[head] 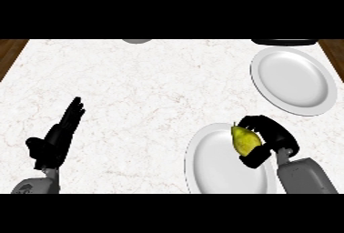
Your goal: Pick the pear from the plate and place it in the plate
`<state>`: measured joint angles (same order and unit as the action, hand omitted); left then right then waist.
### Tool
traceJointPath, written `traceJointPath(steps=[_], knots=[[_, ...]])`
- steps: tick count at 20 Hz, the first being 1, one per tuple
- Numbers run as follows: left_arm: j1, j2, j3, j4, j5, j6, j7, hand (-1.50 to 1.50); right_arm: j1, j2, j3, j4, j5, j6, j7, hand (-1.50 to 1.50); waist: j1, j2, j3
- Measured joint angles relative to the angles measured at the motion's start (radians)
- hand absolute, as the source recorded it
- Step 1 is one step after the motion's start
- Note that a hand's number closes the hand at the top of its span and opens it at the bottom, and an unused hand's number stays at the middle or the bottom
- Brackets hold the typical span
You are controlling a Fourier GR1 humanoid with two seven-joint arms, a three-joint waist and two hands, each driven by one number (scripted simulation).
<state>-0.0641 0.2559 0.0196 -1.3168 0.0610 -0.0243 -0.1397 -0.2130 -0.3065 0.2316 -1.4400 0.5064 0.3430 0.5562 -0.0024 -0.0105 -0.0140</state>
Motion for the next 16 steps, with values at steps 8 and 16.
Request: traceJointPath(steps=[8, 16], knots=[[0.034, 0.009, 0.034, -0.014, 0.011, 0.01, -0.006, 0.0, 0.173, -0.308, -0.323, 0.086, 0.005, -0.153, -0.229, 1.5, -0.051, 0.004, 0.016], [0.02, 0.002, 0.024, -0.023, 0.004, 0.002, 0.004, 0.0, 0.285, -0.488, -0.611, 0.282, -0.036, -0.336, -0.612, 1.5, -0.024, 0.009, 0.016]])
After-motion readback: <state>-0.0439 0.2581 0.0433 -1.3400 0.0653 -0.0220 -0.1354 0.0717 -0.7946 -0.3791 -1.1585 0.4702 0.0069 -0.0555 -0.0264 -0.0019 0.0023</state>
